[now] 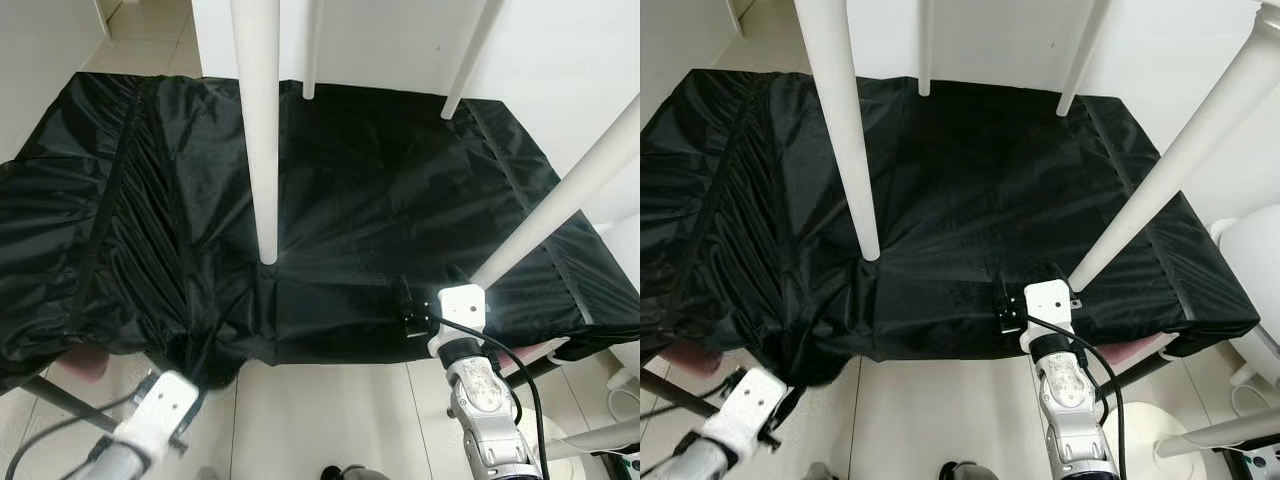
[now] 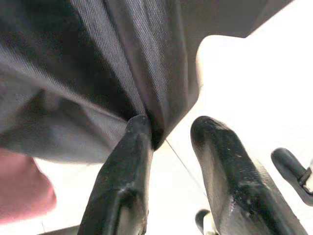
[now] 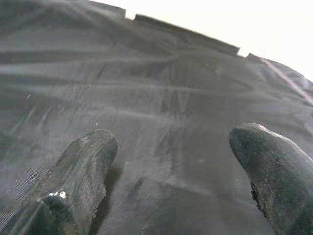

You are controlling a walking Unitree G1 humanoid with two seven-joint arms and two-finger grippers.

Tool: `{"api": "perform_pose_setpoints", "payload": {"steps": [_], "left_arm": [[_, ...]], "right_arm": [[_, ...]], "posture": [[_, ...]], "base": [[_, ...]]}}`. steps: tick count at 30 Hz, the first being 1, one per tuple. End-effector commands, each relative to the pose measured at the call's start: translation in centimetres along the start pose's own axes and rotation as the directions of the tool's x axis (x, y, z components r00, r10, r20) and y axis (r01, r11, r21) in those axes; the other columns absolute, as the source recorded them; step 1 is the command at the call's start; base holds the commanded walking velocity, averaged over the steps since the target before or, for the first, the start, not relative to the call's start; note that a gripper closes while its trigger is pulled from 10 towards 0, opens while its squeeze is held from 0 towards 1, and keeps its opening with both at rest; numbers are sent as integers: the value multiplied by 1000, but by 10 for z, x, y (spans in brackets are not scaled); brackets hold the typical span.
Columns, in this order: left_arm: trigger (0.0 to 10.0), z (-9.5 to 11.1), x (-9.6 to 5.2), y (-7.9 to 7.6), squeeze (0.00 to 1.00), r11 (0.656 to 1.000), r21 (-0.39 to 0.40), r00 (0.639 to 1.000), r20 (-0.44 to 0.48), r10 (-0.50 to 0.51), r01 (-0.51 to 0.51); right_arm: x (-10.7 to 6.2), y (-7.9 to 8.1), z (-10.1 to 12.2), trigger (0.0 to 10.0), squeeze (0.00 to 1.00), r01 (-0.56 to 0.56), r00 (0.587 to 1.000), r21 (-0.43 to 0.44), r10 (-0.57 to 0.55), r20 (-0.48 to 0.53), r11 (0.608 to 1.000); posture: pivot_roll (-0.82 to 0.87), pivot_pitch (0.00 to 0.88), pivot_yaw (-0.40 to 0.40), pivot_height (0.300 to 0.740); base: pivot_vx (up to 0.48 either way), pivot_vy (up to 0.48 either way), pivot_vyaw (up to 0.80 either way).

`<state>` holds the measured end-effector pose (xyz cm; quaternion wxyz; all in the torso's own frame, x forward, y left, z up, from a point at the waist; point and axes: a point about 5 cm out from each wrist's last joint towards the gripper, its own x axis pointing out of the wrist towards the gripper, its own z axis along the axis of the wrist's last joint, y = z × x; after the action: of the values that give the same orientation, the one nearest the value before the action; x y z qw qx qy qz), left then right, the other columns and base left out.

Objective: Building children table

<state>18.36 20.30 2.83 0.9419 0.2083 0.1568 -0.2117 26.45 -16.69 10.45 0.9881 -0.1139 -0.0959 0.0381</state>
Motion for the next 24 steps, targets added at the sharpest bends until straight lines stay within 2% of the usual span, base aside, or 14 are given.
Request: {"api": "perform_pose_setpoints", "payload": {"steps": [1, 10, 13, 19, 24], "left_arm": [[10000, -10, -5, -15, 0, 971, -5, 970, -44, -240, 240], [10000, -7, -4, -13, 0, 971, 6, 971, -18, -237, 237], [10000, -12, -4, -15, 0, 969, 17, 969, -32, -245, 246], [10000, -13, -4, -13, 0, 971, 14, 971, -18, -240, 240], [10000, 1, -4, -10, 0, 977, -9, 974, 85, -209, 211]], "right_arm": [[-6, 1, -8, 10000, 0, -19, 1000, -14, 19, -21, 1000], [-15, 7, -14, 10000, 0, -73, 997, -36, 73, -11, 997], [-27, 16, -22, 10000, 0, -166, 986, -64, 166, -19, 984], [-40, 22, -26, 10000, 0, -234, 972, -114, 236, -4, 965], [-48, 25, -27, 10000, 0, -269, 962, -107, 272, 23, 957]], "posture": [[128, 163, -69, 740], [129, 163, -66, 740], [126, 163, -62, 740], [123, 163, -56, 740], [124, 161, -46, 740]], "base": [[0, 0, 0], [0, 0, 0], [0, 0, 0], [0, 0, 0], [0, 0, 0]]}}
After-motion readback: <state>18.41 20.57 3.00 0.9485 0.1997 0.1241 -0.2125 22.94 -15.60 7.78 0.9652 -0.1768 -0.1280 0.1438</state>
